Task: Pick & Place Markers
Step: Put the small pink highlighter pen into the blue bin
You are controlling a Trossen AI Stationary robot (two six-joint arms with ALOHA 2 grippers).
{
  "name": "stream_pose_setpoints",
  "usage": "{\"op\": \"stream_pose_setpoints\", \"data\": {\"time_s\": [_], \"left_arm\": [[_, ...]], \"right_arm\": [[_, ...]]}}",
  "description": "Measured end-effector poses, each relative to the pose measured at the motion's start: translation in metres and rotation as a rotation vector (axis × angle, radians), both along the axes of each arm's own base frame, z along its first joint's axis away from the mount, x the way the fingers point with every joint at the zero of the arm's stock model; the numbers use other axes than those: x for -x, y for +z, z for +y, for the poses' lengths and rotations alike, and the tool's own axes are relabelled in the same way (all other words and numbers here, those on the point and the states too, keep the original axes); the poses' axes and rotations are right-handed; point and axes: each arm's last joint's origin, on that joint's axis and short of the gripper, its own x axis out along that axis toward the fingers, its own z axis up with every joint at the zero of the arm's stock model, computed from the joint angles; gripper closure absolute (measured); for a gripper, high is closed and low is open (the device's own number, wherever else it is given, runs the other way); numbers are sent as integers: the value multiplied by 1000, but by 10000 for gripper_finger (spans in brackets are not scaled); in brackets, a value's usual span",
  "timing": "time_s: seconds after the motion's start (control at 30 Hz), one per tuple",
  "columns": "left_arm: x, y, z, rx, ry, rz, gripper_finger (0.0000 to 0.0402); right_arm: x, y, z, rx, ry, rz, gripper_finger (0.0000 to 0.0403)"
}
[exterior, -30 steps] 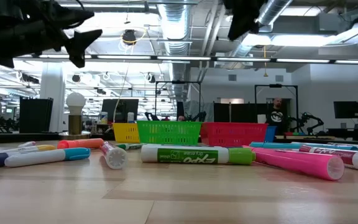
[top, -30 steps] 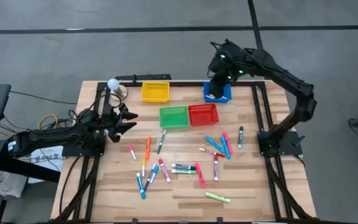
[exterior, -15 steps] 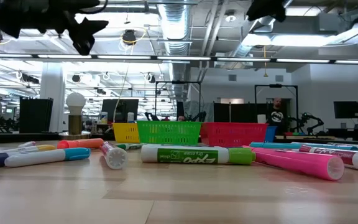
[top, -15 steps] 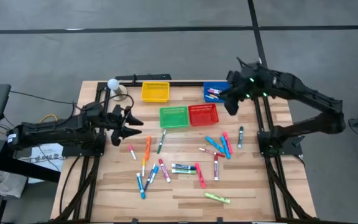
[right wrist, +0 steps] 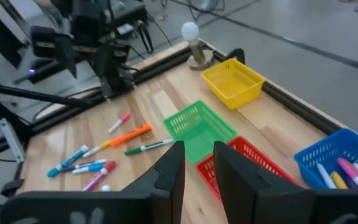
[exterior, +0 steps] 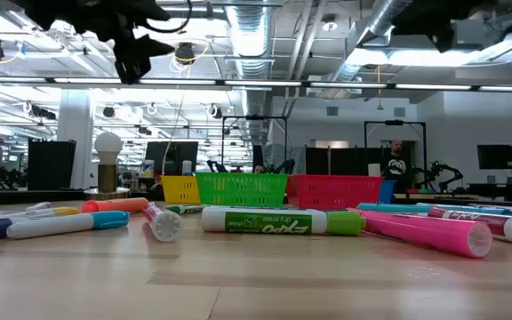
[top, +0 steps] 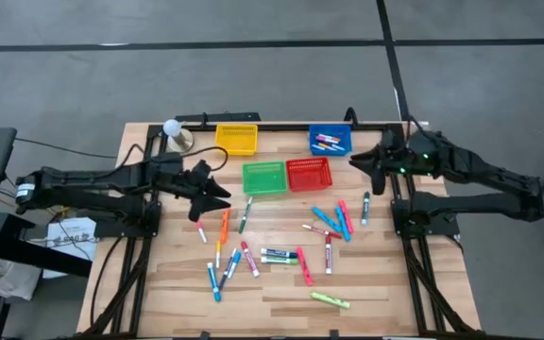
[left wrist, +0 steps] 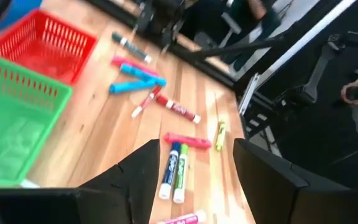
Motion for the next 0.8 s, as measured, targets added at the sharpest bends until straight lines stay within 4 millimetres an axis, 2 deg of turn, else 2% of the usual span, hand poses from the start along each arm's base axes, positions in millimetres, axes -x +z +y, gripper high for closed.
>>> {"op": "stream_pose_setpoints", "data": {"time_s": [0.2, 0.4, 0.67, 0.8], "left_arm": [[-8, -9, -2, 146, 62, 173, 198], [2, -25, -12, 302, 117, 408, 198], [22, -43, -24, 516, 291, 758, 198], [31, -48, -29, 554, 426, 869, 198]], "right_arm": [[24, -27, 10, -16, 31, -82, 329], [44, -54, 17, -57, 49, -162, 329], [53, -83, 22, -107, 77, -246, 329], [54, -92, 22, -102, 89, -261, 329]]}}
